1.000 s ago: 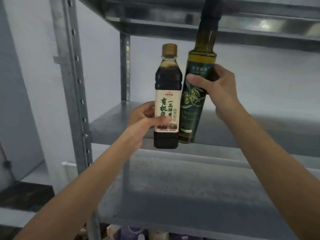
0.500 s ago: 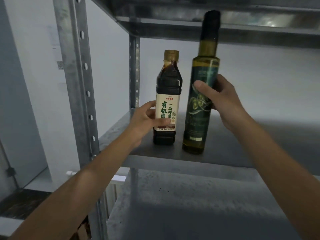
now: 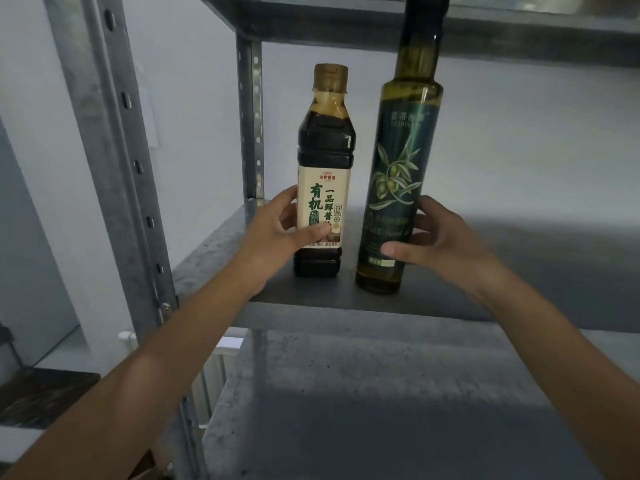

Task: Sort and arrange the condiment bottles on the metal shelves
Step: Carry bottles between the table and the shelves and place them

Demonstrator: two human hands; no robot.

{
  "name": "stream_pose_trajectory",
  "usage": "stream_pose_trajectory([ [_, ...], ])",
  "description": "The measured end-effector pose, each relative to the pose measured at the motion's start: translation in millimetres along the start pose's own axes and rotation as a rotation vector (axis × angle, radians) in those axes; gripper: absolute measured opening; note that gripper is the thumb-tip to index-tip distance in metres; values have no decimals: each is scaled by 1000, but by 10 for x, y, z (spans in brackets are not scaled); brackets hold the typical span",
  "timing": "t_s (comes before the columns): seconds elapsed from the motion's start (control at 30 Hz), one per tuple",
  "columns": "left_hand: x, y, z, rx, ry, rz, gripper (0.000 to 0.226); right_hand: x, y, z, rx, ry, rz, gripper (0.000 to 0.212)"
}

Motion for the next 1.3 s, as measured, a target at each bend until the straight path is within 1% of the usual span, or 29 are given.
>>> stream_pose_trajectory([
  [0.07, -26, -6, -43, -16, 7, 48, 57, -16, -2, -27, 8, 9, 3, 66],
  [0.13, -37, -3, -103, -37, 27, 166, 54, -26, 14, -57, 11, 40, 20, 67],
  [0.17, -50, -11, -141, -50, 40, 282, 52, -30, 24, -84, 10, 58, 21, 66],
  [0.23, -80, -89, -280, -57, 112, 628, 50, -59, 47, -167, -1, 76, -30, 60],
  [0.27, -66, -124, -397, -73, 208, 808, 51, -79, 77, -229, -17, 72, -87, 56],
  [0.3, -64, -140, -547, -122, 315, 925, 52, -93, 107, -302, -31, 68, -181, 54],
  [0.37, -157, -198, -846, -240, 412, 989, 55, -106, 116, -480, -16, 92, -458, 51],
  [0.43, -348, -282, -1102, -379, 418, 975, 57, -157, 15, -716, 65, 156, -701, 46],
  [0.5, -626, -422, -1328, -489, 324, 961, 56, -260, -61, -1001, 144, 189, -886, 53],
  [0.57, -944, -577, -1564, -575, 164, 920, 51, -360, -42, -1338, 174, 179, -1019, 58],
  [0.63, -1281, -829, -1766, -600, -27, 931, 51, -382, 78, -1763, 104, 197, -1092, 53],
  [0.67, -1456, -994, -1839, -575, -131, 966, 53, -363, 173, -2019, 24, 222, -1116, 52],
  [0.73, -1813, -1373, -2005, -493, -363, 1067, 57, -335, 388, -2625, -198, 257, -1150, 52],
  [0.8, -2134, -1735, -2287, -478, -578, 1183, 59, -373, 570, -3329, -433, 248, -1161, 53],
  [0.87, -2374, -1962, -2628, -566, -696, 1241, 61, -453, 615, -4047, -645, 261, -1162, 53],
  [0.97, -2652, -2125, -3249, -694, -871, 1246, 79, -619, 500, -5081, -938, 335, -1128, 62],
  [1.03, -2780, -2137, -3684, -774, -983, 1238, 80, -774, 340, -5742, -1136, 397, -1086, 61],
  [1.1, -2902, -2068, -4122, -886, -1035, 1187, 74, -910, 88, -6331, -1316, 498, -1036, 57],
  [1.17, -3000, -1947, -4620, -996, -1107, 1139, 71, -1051, -232, -6818, -1447, 588, -975, 57],
  [1.23, -3042, -1799, -5160, -1056, -1207, 1131, 73, -1175, -617, -7265, -1527, 663, -1004, 57],
  [1.27, -3069, -1756, -5460, -1112, -1218, 1120, 74, -1258, -819, -7494, -1580, 696, -1002, 57],
  [1.3, -3084, -1748, -5768, -1187, -1266, 1130, 75, -1324, -1041, -7698, -1623, 742, -1013, 57],
])
Point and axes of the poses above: each hand's wrist, its own z-axis towards the middle knuckle, its own x-axis out of the back of the hand, y = z × x, the point moved 9 cm from there along z, towards the middle knuckle, and after that the axes turned 13 degrees about x, right-handed, at the moved point
